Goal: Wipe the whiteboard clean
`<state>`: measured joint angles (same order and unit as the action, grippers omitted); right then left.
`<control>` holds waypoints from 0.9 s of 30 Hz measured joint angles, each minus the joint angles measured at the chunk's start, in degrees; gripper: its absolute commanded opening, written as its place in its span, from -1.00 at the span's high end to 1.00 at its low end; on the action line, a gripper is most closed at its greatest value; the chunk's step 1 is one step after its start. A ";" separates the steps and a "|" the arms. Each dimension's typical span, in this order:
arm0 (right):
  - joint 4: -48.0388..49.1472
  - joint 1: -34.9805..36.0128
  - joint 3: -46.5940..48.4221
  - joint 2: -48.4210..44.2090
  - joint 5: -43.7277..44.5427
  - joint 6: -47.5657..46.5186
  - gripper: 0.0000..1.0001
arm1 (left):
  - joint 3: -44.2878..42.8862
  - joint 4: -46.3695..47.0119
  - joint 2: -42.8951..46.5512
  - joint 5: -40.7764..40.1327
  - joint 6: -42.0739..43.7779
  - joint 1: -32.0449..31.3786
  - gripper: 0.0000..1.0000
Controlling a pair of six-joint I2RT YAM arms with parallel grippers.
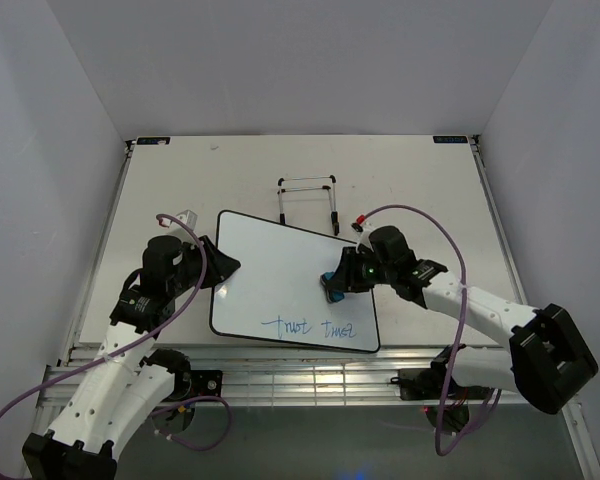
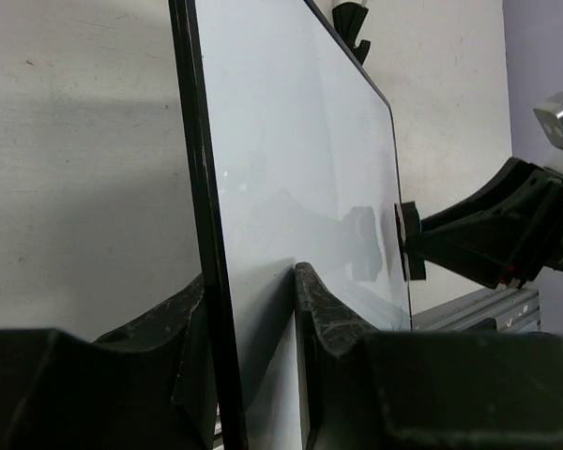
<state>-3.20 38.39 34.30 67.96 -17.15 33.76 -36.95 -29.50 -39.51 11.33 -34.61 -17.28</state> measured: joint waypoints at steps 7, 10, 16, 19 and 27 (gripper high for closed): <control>-5.64 -4.98 1.11 4.57 7.96 -3.26 0.84 | 0.00 -0.11 0.15 -0.11 0.09 0.02 1.00; -9.57 -5.60 -0.52 2.19 12.81 -4.22 0.84 | 0.00 0.00 0.17 -0.09 0.11 0.02 1.00; -15.67 -4.76 -5.44 -6.10 13.18 -4.48 0.84 | 0.00 -0.02 0.42 -0.20 0.11 0.00 1.00; -12.72 0.42 -7.76 -10.45 9.46 -2.99 0.84 | 0.00 -0.02 0.42 -0.31 0.11 0.00 1.00; -0.83 20.65 -2.38 -6.54 13.22 2.29 0.84 | 0.00 -0.50 0.39 -0.83 0.33 0.35 1.00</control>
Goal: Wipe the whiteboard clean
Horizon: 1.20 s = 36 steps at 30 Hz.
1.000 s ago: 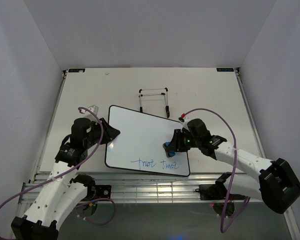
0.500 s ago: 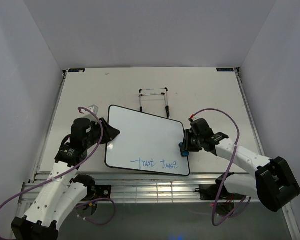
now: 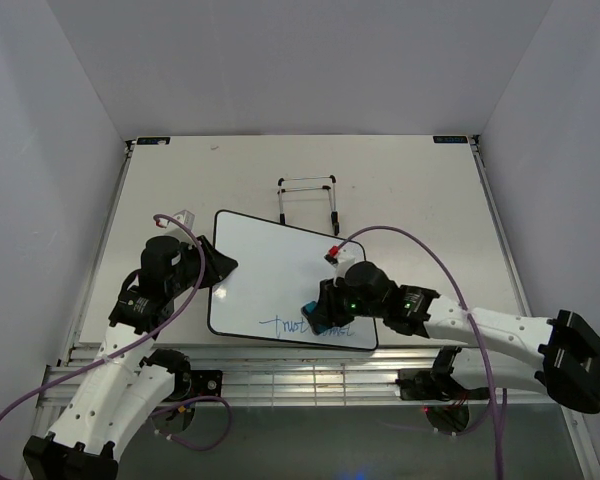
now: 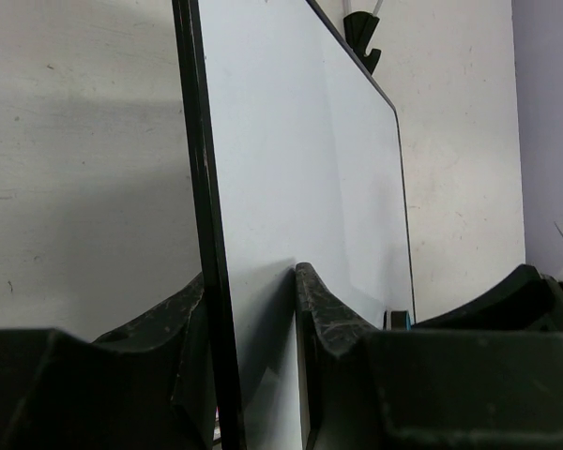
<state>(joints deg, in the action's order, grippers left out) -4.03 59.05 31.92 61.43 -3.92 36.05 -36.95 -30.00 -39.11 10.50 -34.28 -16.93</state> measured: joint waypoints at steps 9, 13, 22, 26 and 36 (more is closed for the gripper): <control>-0.46 12.61 10.56 7.28 11.30 4.31 0.84 | 0.00 0.22 -0.04 -0.31 -0.13 -0.07 1.00; -4.09 12.15 4.63 1.31 16.98 8.85 0.85 | 0.00 0.46 -0.04 -0.44 -0.17 -0.09 1.00; -12.70 4.13 -13.38 -20.13 18.78 19.71 0.85 | 0.00 0.46 -0.04 -0.50 -0.20 -0.09 1.00; -13.68 1.01 -13.70 -20.41 16.63 20.41 0.85 | 0.00 0.48 -0.02 -0.55 -0.22 -0.09 1.00; -15.32 -10.05 -12.94 -15.67 13.86 16.70 0.85 | 0.00 0.48 0.31 -1.57 -0.46 -0.07 1.00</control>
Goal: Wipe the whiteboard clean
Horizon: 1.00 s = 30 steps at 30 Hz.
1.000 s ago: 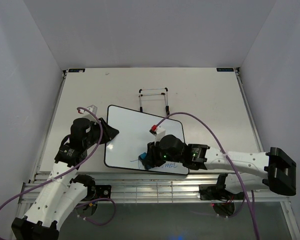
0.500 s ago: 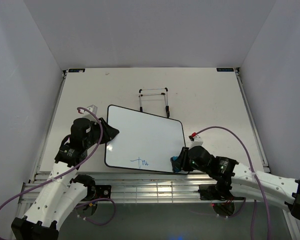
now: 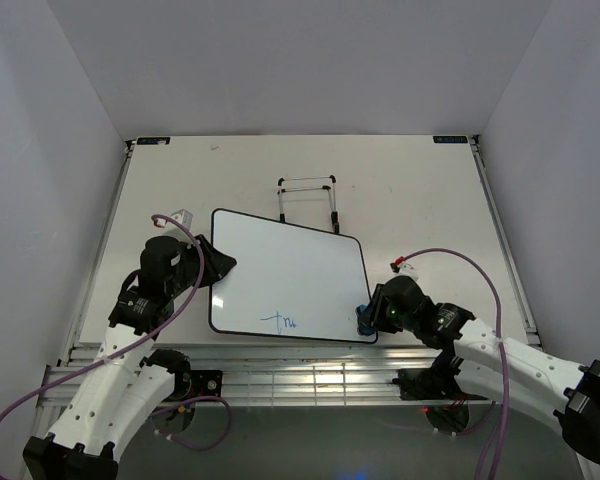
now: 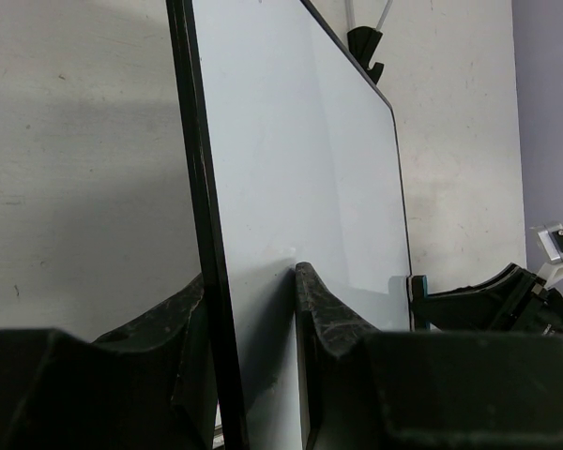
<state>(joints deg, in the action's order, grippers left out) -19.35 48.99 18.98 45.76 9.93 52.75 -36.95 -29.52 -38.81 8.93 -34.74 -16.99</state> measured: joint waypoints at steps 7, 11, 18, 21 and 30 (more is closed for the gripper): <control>-1.11 -1.42 0.44 1.22 -0.79 -4.07 0.84 | 0.00 0.04 0.02 0.09 0.07 0.02 1.00; 4.07 -1.92 1.55 6.12 -4.28 -8.35 0.85 | -0.50 -0.42 0.02 -0.52 0.98 1.01 1.00; 7.48 10.10 20.55 24.30 -4.09 -11.23 0.85 | -0.70 -0.70 0.02 -2.29 1.60 1.51 1.00; 8.48 16.44 30.45 31.63 -4.00 -11.39 0.85 | -0.57 -1.09 -0.13 -3.26 1.51 1.51 1.00; 11.47 29.05 54.62 48.87 -7.39 -11.65 0.85 | 0.50 -1.99 -0.35 -3.41 2.19 1.27 1.00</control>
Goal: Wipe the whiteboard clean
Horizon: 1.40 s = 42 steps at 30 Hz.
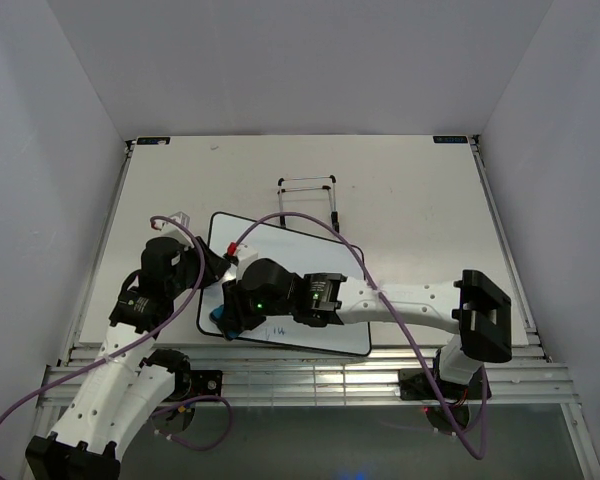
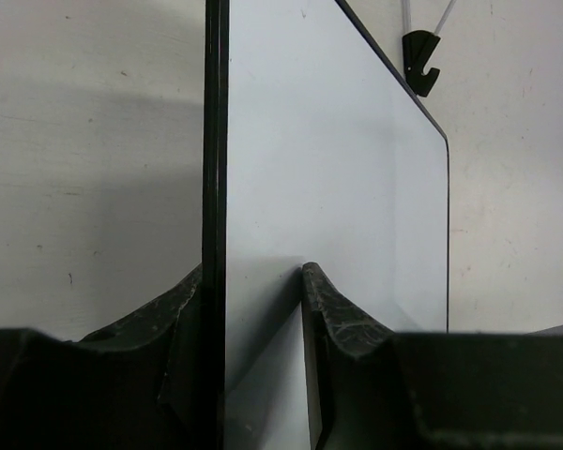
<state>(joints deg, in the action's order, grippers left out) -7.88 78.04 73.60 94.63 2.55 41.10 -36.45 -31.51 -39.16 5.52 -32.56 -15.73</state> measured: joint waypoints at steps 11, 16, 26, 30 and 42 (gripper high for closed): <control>-0.59 -1.05 -22.38 -16.26 8.07 5.40 0.85 | 0.24 0.26 0.00 0.48 0.17 -0.96 1.00; -4.68 -3.13 -35.47 -27.30 12.83 10.73 0.84 | 0.24 0.35 0.07 0.48 0.20 -0.98 1.00; -12.72 -2.60 -23.96 -17.97 13.25 5.95 0.84 | 0.22 0.72 0.17 -0.98 1.44 -0.52 1.00; -13.25 1.68 -7.41 -6.78 13.16 1.64 0.84 | 0.22 0.70 0.28 -1.46 1.68 -0.50 1.00; -7.93 6.73 4.90 1.97 12.09 -1.14 0.84 | 0.22 0.85 0.28 -1.01 2.97 -0.68 1.00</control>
<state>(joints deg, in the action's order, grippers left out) -15.81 84.77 78.50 96.60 14.63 39.97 -36.23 -30.65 -38.87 4.51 -29.58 -16.40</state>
